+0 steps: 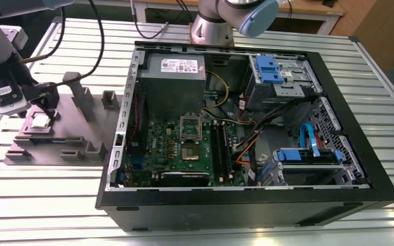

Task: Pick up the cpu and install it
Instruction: 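Pick up the cpu and move it towards the insertion slot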

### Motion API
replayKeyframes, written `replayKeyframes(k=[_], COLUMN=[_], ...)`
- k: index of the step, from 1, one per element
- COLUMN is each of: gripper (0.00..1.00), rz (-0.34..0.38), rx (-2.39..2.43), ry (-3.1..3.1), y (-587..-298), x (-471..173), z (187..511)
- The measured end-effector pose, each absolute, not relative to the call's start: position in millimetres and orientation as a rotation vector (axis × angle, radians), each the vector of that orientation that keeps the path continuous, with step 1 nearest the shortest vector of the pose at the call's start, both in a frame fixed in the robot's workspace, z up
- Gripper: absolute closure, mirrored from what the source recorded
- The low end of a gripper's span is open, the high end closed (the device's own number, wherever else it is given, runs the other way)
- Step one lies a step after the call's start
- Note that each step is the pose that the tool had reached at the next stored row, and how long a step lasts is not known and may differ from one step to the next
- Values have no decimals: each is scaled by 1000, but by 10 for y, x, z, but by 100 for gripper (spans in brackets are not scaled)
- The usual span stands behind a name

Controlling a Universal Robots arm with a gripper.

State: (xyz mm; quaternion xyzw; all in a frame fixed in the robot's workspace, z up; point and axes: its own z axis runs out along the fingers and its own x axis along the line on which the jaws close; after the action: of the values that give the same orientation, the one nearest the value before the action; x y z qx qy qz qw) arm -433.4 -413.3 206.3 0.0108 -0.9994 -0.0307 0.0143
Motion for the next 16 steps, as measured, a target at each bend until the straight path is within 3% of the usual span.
replayKeyframes(k=[16], gripper=[35], rz=[-96], rx=[17], ry=[-3112], y=[-4136], x=[-4374], z=[1850])
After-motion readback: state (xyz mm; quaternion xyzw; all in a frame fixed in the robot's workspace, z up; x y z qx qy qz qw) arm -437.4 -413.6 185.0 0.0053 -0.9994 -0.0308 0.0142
